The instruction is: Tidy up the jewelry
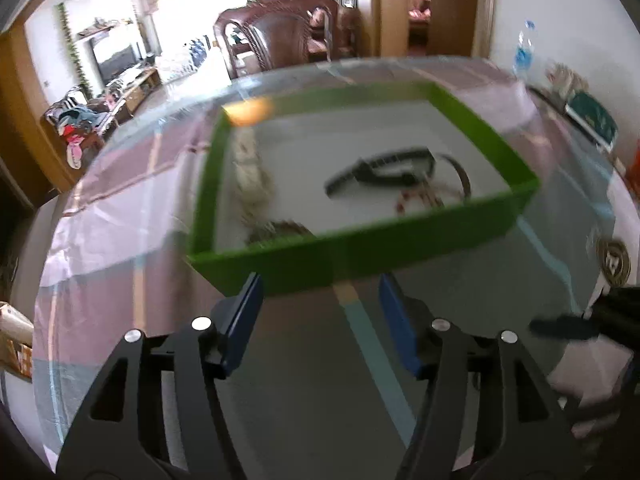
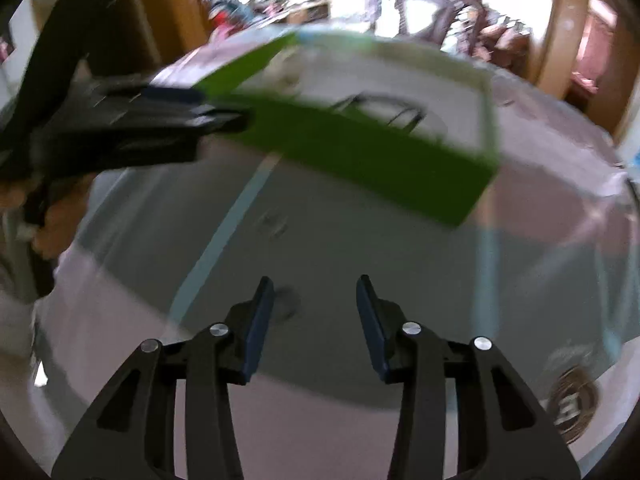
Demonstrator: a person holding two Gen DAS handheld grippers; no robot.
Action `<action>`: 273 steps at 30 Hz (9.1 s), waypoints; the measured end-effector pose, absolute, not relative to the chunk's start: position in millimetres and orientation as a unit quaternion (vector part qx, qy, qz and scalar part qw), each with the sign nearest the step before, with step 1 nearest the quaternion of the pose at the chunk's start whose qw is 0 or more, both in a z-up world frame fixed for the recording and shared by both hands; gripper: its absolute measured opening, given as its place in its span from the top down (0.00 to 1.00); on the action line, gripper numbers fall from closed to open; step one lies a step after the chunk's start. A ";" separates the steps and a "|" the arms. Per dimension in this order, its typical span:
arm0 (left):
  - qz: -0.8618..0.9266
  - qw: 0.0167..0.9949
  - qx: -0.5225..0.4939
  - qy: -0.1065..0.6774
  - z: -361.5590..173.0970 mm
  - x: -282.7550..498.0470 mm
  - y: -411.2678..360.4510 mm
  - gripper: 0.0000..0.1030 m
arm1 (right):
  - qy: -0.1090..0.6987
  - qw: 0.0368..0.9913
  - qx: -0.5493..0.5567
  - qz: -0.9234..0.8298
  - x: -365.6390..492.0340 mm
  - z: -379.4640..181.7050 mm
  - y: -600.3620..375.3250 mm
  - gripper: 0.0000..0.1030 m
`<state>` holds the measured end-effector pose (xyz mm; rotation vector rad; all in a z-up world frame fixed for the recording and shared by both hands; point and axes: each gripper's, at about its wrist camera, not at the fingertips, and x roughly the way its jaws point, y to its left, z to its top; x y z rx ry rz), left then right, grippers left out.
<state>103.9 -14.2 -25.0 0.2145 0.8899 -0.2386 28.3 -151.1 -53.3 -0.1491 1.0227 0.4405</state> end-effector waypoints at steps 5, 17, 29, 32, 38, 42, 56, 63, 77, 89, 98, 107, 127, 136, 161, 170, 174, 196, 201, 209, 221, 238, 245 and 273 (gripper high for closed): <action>-0.129 0.882 0.105 0.441 -41.9 97.4 -22.9 0.39 | 0.500 0.835 -0.113 0.200 24.6 -67.9 -132.6 0.79; -0.156 0.867 0.125 0.456 -62.6 88.0 -32.1 0.38 | 0.490 0.855 -0.088 0.143 72.1 -73.9 -149.9 0.87; -0.166 0.863 0.139 0.457 -70.4 81.7 -37.6 0.35 | 0.473 0.858 -0.090 0.178 79.1 -74.9 -146.3 0.78; -0.162 0.864 0.140 0.455 -69.9 81.7 -34.9 0.35 | 0.461 0.867 -0.096 0.164 72.8 -74.5 -149.9 0.79; -0.181 0.861 0.146 0.452 -71.9 76.9 -40.7 0.34 | 0.457 0.877 -0.075 0.128 79.4 -75.6 -168.5 0.82; -0.189 0.863 0.156 0.442 -73.1 71.5 -48.7 0.34 | 0.460 0.876 -0.063 0.130 81.6 -76.0 -173.4 0.82; -0.115 0.882 0.138 0.436 -76.6 83.6 -36.6 0.66 | 0.453 0.877 -0.072 0.145 75.8 -76.2 -167.3 0.82; -0.088 0.885 0.126 0.440 -76.1 88.2 -26.0 0.63 | 0.452 0.877 -0.070 0.151 76.3 -76.3 -165.9 0.80; -0.078 0.886 0.121 0.440 -76.2 89.9 -22.3 0.48 | 0.443 0.881 -0.071 0.150 73.1 -78.4 -164.4 0.68; -0.080 0.886 0.113 0.443 -75.5 90.8 -19.5 0.47 | 0.432 0.886 -0.083 0.147 71.0 -78.2 -161.4 0.68; -0.097 0.885 0.111 0.441 -74.9 89.2 -22.3 0.49 | 0.435 0.883 -0.079 0.157 69.2 -77.6 -160.5 0.75; -0.108 0.885 0.107 0.440 -75.1 88.7 -22.8 0.69 | 0.435 0.882 -0.079 0.161 68.1 -77.4 -158.6 0.82; -0.098 0.893 0.108 0.425 -70.3 84.2 -24.2 0.80 | 0.426 0.888 -0.071 0.161 66.5 -72.7 -160.9 0.85; -0.098 0.903 0.100 0.405 -50.8 79.8 -18.2 0.80 | 0.389 0.907 -0.046 0.153 61.7 -46.9 -172.1 0.85; -0.081 0.905 0.029 0.416 -8.3 193.4 -2.6 0.64 | 0.410 0.904 0.050 0.107 170.0 -20.8 -184.3 0.79; -0.042 0.937 0.052 0.344 20.5 141.4 7.6 0.33 | 0.363 0.927 0.034 0.088 119.8 9.3 -193.9 0.35; -0.022 0.950 0.055 0.305 34.9 93.0 12.7 0.20 | 0.330 0.941 0.002 0.078 80.7 20.4 -190.6 0.19; -0.005 0.957 0.077 0.280 -7.7 42.6 -1.4 0.04 | 0.273 0.961 -0.032 0.042 32.6 -17.3 -170.6 0.03; -0.006 0.956 0.083 0.282 -10.3 42.5 -2.8 0.04 | 0.272 0.961 -0.029 0.040 33.1 -17.1 -171.2 0.03; -0.009 0.956 0.084 0.283 -10.7 41.6 -3.0 0.04 | 0.272 0.961 -0.025 0.040 33.0 -16.2 -172.6 0.03; -0.010 0.955 0.085 0.284 -9.9 42.4 -3.9 0.04 | 0.274 0.961 -0.025 0.040 33.1 -17.2 -172.0 0.03; -0.012 0.955 0.083 0.286 -9.8 42.0 -5.4 0.04 | 0.274 0.961 -0.024 0.040 33.4 -16.8 -172.4 0.03; -0.012 0.955 0.083 0.286 -9.9 42.0 -5.5 0.04 | 0.274 0.960 -0.024 0.041 33.3 -16.5 -172.5 0.03; -0.014 0.954 0.082 0.287 -12.6 40.0 -8.4 0.04 | 0.275 0.960 -0.023 0.041 33.7 -16.0 -172.8 0.03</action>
